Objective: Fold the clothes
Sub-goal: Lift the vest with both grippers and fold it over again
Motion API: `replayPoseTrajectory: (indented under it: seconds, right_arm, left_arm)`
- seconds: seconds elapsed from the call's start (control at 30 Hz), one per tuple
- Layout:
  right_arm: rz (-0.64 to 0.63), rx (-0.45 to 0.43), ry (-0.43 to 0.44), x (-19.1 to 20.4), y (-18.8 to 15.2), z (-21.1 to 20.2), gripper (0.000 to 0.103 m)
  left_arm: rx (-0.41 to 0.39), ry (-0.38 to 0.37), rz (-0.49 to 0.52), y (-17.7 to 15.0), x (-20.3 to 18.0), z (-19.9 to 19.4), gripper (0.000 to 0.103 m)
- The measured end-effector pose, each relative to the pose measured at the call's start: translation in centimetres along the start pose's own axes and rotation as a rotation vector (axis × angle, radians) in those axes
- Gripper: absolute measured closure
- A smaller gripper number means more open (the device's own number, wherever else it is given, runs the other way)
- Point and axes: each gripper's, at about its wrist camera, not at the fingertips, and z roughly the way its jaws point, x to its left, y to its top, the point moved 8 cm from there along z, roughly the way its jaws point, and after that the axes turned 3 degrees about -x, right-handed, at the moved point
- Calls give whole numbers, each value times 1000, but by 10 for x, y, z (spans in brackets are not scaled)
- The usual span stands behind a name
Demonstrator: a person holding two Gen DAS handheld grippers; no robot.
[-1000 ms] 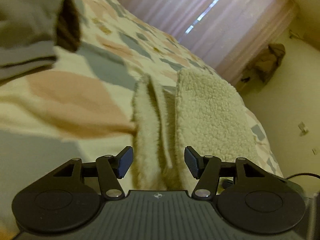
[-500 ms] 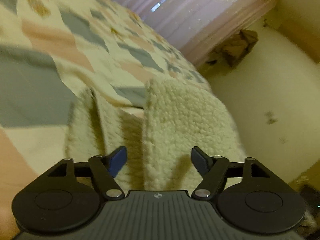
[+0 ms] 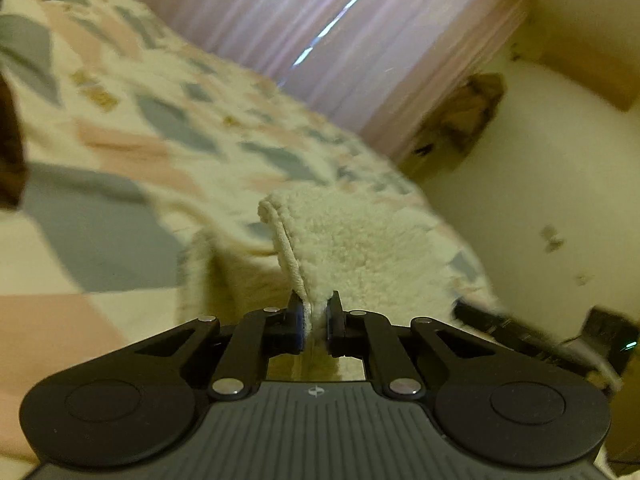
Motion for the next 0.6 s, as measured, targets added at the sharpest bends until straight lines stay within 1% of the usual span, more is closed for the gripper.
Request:
replayPoseTrajectory:
  seconds: [0.03, 0.13, 0.17, 0.23, 0.27, 0.33, 0.43, 0.5, 0.6]
  right_arm:
    - [-36, -2, -6, 5, 2, 4, 68]
    - [-166, -20, -35, 19, 8, 16, 68]
    - [-224, -9, -51, 23, 5, 23, 69]
    - [-328, 57, -87, 25, -9, 44, 70]
    - [-321, 81, -93, 22, -16, 53, 70]
    - [-258, 105, -77, 13, -25, 64, 70]
    - [-252, 90, -82, 14, -24, 59, 69]
    - [-255, 77, -87, 15, -26, 56, 69]
    - [-235, 70, -91, 14, -27, 54, 68]
  left_arm:
    - [13, 26, 1, -2, 5, 1, 94]
    - [19, 63, 23, -2, 7, 1, 93]
    - [21, 74, 30, -1, 7, 2, 93]
    - [25, 98, 45, -1, 8, 2, 92]
    - [27, 110, 52, -1, 9, 2, 92]
    - [31, 133, 67, 0, 9, 2, 90]
    - [36, 169, 89, 1, 11, 2, 87]
    - [40, 192, 103, 2, 12, 2, 87]
    - [-28, 177, 103, 22, -5, -15, 88]
